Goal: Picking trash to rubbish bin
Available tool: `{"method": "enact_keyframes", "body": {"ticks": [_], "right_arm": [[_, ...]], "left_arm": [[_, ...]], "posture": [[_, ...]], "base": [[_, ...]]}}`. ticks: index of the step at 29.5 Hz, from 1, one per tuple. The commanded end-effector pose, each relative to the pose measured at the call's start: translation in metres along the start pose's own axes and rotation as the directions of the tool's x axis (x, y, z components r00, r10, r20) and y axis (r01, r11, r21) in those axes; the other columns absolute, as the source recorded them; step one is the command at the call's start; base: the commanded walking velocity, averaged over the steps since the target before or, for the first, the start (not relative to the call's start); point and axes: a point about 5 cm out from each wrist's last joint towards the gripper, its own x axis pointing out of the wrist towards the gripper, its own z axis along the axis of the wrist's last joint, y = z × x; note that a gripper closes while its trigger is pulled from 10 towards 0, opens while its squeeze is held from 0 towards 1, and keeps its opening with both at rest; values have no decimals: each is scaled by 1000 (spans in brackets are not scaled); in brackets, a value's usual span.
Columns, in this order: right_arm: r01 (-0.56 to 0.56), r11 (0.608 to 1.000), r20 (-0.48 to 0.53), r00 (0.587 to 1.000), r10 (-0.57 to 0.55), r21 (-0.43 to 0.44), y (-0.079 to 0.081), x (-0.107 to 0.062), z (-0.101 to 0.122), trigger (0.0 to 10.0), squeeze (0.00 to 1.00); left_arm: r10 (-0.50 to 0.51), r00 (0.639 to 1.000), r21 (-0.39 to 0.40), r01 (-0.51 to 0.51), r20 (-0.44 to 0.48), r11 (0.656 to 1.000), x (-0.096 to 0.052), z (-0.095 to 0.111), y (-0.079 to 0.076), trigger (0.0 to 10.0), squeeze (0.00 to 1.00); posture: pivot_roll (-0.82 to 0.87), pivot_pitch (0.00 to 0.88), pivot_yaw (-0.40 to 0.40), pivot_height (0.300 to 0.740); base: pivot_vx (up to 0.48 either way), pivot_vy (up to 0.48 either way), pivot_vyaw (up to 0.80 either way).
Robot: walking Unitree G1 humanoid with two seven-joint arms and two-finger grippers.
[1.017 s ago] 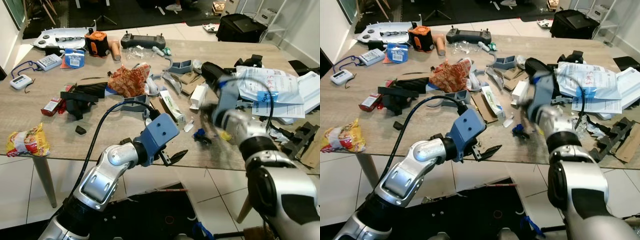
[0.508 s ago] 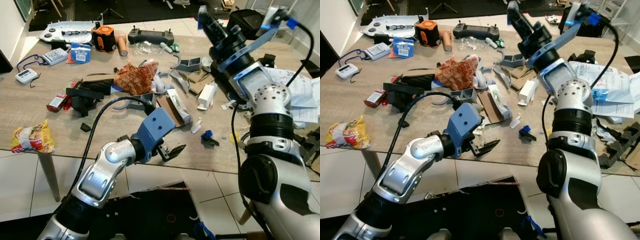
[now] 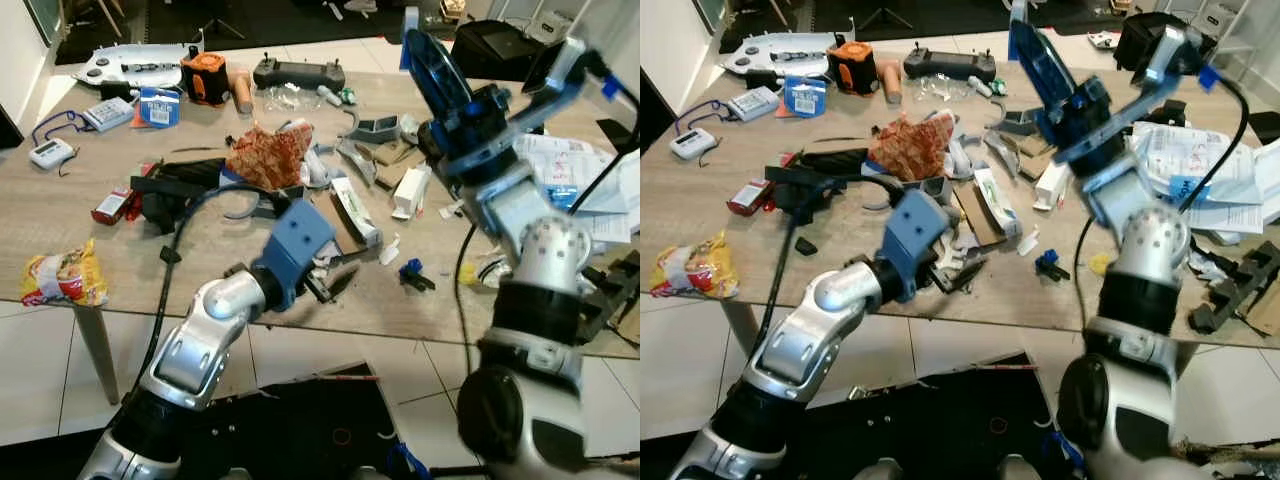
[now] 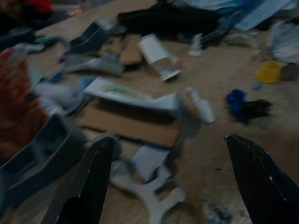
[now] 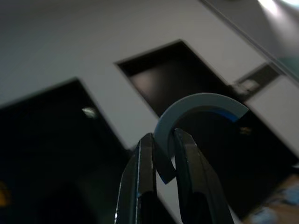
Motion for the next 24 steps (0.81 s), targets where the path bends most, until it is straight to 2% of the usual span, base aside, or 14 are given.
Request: {"method": "enact_keyframes", "body": {"ticks": [1,3,4,5,6,7,8,9,11,12,14,18,21,24], "right_arm": [[-128,991,56,990,126,28,19,-1,8,0,0],[-81,997,49,996,80,4,14,-2,8,0,0],[56,996,12,998,-56,-70,1,-1,5,0,0],[284,928,-61,950,-306,-239,-23,-3,-4,8863,0],[430,776,-101,844,-527,-461,-43,-9,-12,10000,0],[430,776,-101,844,-527,-461,-43,-9,-12,10000,0],[464,619,-94,748,-657,-634,-56,-16,-18,10000,0],[454,474,-36,692,-721,-754,-65,-23,-19,10000,0],[477,336,53,634,-772,-813,-70,-33,-20,10000,0],[477,336,53,634,-772,-813,-70,-33,-20,10000,0],[502,263,97,583,-807,-824,-72,-43,-20,10000,0],[529,213,125,531,-838,-821,-74,-59,-25,10000,0],[536,194,145,526,-838,-822,-72,-65,-28,10000,0],[538,142,198,524,-829,-831,-68,-73,-39,10000,0]], "left_arm": [[61,998,-18,-61,-3,998,1,-2,7,10000,0],[92,996,-15,-92,0,996,2,-2,11,10000,0],[136,991,-11,-136,0,991,4,-1,16,10000,0],[205,979,-11,-205,-11,979,4,-3,23,10000,0],[278,960,-14,-278,-23,960,3,-4,31,10000,0],[278,960,-14,-278,-23,960,3,-4,31,10000,0],[334,942,-23,-335,-32,942,2,-6,36,10000,0],[388,921,-44,-389,-39,920,0,-8,41,10000,0],[453,891,-89,-454,-41,886,-5,-8,47,10000,0],[453,891,-89,-454,-41,886,-5,-8,47,10000,0],[483,875,-124,-484,-43,866,-10,-10,49,10000,0],[500,864,-128,-503,-57,855,-16,-14,48,10000,0],[502,863,-125,-505,-60,854,-19,-17,46,10000,0],[537,842,-138,-539,-54,831,-22,-19,44,10000,0]], "posture": [[76,181,-14,740],[76,175,-16,740],[71,171,-18,740],[71,171,-18,740],[51,163,-25,740],[51,163,-25,740],[51,163,-25,740],[52,160,-33,740],[54,158,-37,740],[54,158,-37,740],[57,149,-41,740],[60,142,-39,740],[60,142,-38,740],[55,143,-32,740]], "base": [[0,0,0],[0,0,0],[0,0,0],[0,0,0],[0,0,0],[0,0,0],[0,0,0],[0,0,0],[0,0,0],[0,0,0],[0,0,0],[0,0,0],[0,0,0],[0,0,-533]]}}
